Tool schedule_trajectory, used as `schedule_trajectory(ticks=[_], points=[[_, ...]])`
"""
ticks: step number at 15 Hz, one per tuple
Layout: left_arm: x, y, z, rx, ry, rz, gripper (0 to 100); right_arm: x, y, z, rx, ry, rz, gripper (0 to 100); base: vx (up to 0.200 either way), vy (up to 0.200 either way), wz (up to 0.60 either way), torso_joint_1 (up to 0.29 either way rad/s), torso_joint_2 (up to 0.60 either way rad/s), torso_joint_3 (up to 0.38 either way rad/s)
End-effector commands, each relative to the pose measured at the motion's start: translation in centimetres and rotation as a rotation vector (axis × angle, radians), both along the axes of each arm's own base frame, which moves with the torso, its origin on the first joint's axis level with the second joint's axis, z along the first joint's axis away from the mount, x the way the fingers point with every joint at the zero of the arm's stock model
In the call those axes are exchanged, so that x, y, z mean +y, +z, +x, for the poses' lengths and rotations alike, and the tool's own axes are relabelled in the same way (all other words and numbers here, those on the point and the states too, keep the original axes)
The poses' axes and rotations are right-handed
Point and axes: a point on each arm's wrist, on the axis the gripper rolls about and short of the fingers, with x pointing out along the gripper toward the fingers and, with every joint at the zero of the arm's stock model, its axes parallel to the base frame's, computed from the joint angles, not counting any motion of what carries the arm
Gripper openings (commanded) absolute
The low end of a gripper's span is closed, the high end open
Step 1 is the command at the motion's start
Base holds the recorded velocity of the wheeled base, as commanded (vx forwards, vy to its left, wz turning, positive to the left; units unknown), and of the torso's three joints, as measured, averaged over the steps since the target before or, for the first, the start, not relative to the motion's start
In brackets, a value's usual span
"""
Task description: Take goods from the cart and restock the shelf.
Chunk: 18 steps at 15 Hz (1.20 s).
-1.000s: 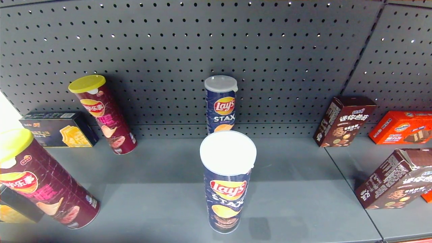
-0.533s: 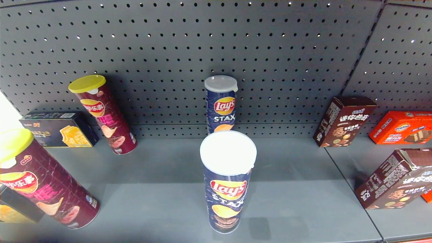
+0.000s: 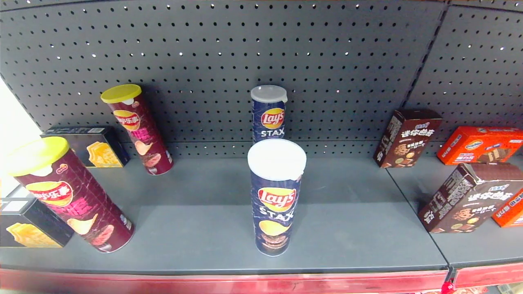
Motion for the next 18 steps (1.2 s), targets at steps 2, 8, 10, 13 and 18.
schedule_trajectory(ticks=[2, 8, 10, 13, 18], points=[[0.0, 0.0, 0.0, 0.0, -0.001, -0.002, 100, 0.0, 0.01, 0.01, 0.0, 0.0, 0.0, 100, 0.0, 0.0, 0.0, 0.0, 0.0, 0.0], [0.0, 0.0, 0.0, 0.0, 0.001, 0.0, 100, 0.0, 0.02, 0.01, -0.001, 0.0, 0.0, 100, 0.0, 0.0, 0.2, 0.0, 0.0, 0.001], [0.0, 0.0, 0.0, 0.0, 0.001, -0.002, 100, 0.0, 0.02, 0.01, -0.001, 0.0, 0.0, 100, 0.0, 0.0, 0.0, 0.0, 0.0, 0.0], [0.0, 0.0, 0.01, 0.001, 0.001, 0.0, 100, 0.0, 0.02, 0.01, -0.001, 0.0, 0.0, 100, 0.0, 0.0, 0.0, 0.0, 0.0, 0.0], [0.01, 0.0, 0.0, 0.0, 0.002, -0.005, 100, 0.0, 0.02, 0.01, -0.001, 0.0, 0.0, 100, 0.0, 0.0, 0.0, 0.0, 0.0, 0.0]])
